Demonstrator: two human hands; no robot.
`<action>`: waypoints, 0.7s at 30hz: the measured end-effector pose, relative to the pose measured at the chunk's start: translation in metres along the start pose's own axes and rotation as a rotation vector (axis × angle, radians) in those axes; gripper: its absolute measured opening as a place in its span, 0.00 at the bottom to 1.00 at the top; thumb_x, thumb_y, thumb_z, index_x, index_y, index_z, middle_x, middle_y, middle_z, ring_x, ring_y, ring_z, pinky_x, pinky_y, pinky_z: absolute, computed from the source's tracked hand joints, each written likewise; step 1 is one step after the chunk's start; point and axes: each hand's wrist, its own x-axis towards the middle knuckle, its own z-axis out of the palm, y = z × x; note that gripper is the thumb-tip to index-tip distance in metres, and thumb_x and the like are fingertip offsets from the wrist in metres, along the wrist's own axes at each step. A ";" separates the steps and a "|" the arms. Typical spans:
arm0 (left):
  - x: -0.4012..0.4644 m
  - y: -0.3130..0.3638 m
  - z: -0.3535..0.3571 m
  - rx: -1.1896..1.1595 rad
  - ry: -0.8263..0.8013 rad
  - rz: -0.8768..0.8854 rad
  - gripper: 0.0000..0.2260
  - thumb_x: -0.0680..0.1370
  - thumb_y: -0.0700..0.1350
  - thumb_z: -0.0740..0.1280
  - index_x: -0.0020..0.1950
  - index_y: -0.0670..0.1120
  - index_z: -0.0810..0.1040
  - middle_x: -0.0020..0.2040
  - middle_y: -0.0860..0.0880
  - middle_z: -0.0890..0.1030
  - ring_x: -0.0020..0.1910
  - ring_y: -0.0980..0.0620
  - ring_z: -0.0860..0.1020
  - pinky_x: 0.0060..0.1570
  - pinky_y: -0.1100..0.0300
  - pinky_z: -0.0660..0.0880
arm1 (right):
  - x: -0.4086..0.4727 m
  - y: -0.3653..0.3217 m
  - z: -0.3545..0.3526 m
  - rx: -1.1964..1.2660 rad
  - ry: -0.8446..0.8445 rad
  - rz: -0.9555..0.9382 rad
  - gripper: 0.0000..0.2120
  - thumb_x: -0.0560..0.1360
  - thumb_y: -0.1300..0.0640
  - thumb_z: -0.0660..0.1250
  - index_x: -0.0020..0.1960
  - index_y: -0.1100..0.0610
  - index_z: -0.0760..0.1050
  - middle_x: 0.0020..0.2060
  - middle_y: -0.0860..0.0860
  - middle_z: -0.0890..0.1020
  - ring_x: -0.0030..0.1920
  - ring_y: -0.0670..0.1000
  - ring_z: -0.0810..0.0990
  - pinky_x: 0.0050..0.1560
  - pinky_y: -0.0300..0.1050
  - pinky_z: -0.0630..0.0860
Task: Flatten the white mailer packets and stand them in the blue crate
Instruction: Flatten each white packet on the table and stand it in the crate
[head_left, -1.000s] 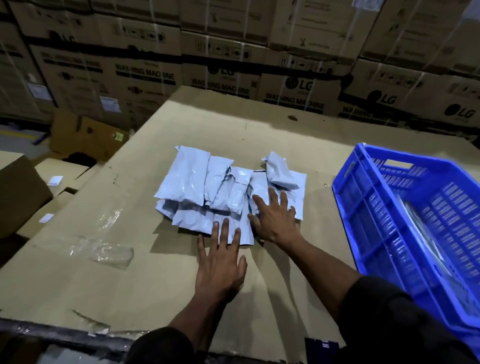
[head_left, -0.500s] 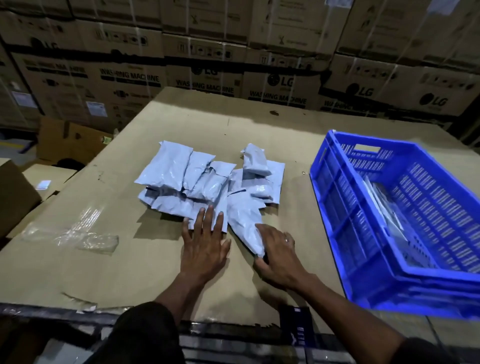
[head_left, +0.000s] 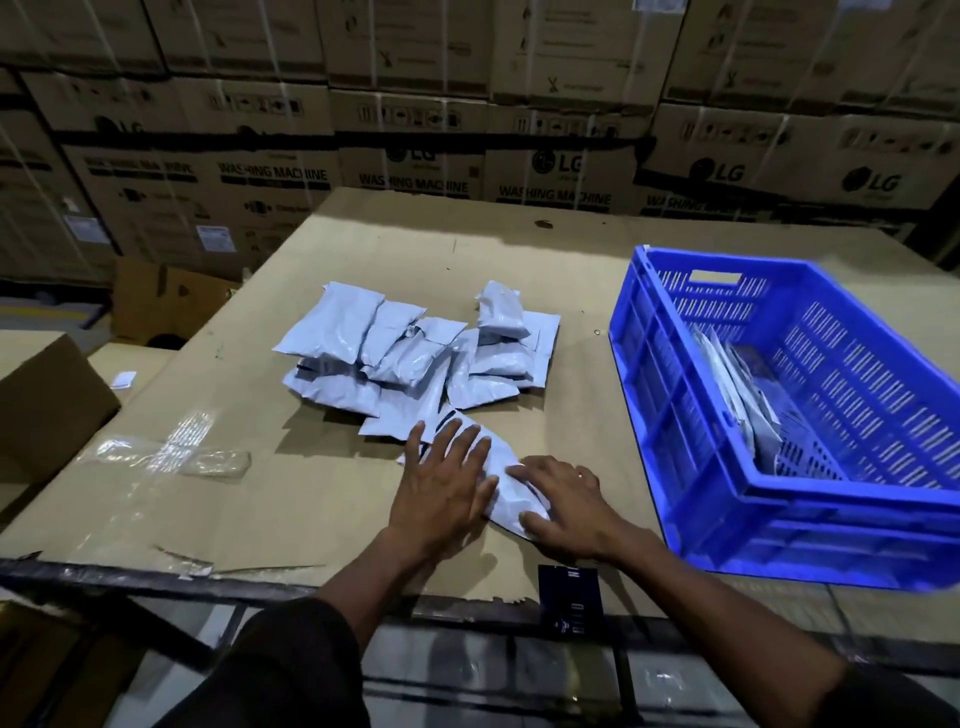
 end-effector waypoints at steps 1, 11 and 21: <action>0.005 0.003 -0.002 -0.017 -0.019 0.008 0.23 0.85 0.57 0.53 0.67 0.45 0.79 0.68 0.46 0.79 0.71 0.43 0.74 0.73 0.35 0.62 | 0.000 0.004 -0.006 -0.043 -0.023 -0.031 0.31 0.70 0.39 0.53 0.74 0.41 0.63 0.71 0.45 0.68 0.71 0.50 0.65 0.69 0.62 0.58; 0.014 0.023 0.009 -0.043 -0.185 -0.057 0.23 0.81 0.52 0.54 0.60 0.43 0.84 0.61 0.45 0.84 0.63 0.45 0.81 0.66 0.40 0.75 | 0.006 -0.010 0.003 -0.125 -0.003 0.047 0.25 0.81 0.40 0.48 0.75 0.49 0.62 0.72 0.49 0.68 0.73 0.51 0.62 0.72 0.63 0.54; 0.005 0.031 0.028 -0.095 -0.451 -0.152 0.32 0.83 0.58 0.42 0.77 0.44 0.71 0.77 0.45 0.72 0.76 0.45 0.68 0.74 0.40 0.59 | 0.012 0.001 -0.005 -0.183 0.063 0.002 0.34 0.78 0.41 0.36 0.77 0.50 0.64 0.77 0.49 0.64 0.77 0.52 0.58 0.75 0.61 0.51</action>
